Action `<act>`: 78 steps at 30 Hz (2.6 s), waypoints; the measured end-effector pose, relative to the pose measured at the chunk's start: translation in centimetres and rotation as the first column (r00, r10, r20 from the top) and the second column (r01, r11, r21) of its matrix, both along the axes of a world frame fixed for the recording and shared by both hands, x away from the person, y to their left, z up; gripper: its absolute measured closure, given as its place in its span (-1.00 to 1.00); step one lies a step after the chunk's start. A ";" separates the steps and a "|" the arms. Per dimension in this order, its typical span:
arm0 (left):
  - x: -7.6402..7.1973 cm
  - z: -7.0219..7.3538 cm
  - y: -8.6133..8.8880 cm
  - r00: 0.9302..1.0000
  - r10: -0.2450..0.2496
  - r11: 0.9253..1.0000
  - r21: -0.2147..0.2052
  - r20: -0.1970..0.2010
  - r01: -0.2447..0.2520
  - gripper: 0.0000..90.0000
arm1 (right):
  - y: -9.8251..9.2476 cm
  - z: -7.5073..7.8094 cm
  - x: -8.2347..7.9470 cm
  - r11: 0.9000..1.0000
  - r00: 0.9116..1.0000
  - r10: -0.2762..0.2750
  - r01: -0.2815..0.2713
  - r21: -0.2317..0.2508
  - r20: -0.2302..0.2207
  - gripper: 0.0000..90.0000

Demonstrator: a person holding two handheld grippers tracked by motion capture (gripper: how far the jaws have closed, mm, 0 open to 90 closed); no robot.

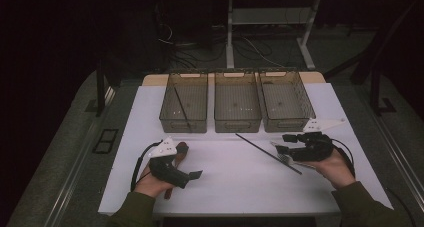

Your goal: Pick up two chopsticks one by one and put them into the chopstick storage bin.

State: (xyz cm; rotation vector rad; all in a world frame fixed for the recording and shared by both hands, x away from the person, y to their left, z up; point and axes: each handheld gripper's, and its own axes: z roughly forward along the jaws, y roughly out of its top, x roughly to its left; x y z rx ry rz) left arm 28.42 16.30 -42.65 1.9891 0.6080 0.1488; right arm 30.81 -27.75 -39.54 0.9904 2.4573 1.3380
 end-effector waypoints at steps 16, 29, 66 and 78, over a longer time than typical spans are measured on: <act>0.0 0.0 0.0 1.000 -0.005 1.000 0.005 0.001 0.005 -1.00 | -1.6 -3.3 -2.1 0.990 0.999 -0.002 -0.005 -0.141 -0.050 0.69; 0.0 0.0 0.0 1.000 -0.005 1.000 0.004 0.000 0.005 -1.00 | -1.5 -4.5 -1.7 0.980 0.996 0.010 -0.026 -0.197 -0.083 0.78; -0.1 0.0 -0.2 1.000 -0.013 1.000 0.007 -0.001 0.013 -1.00 | -0.1 -4.9 -2.1 0.954 0.997 0.045 -0.062 -0.292 -0.064 0.87; -0.1 0.0 -0.1 1.000 -0.012 1.000 0.007 -0.002 0.012 -1.00 | -0.2 -4.9 -2.0 0.957 0.996 0.043 -0.063 -0.283 -0.076 0.87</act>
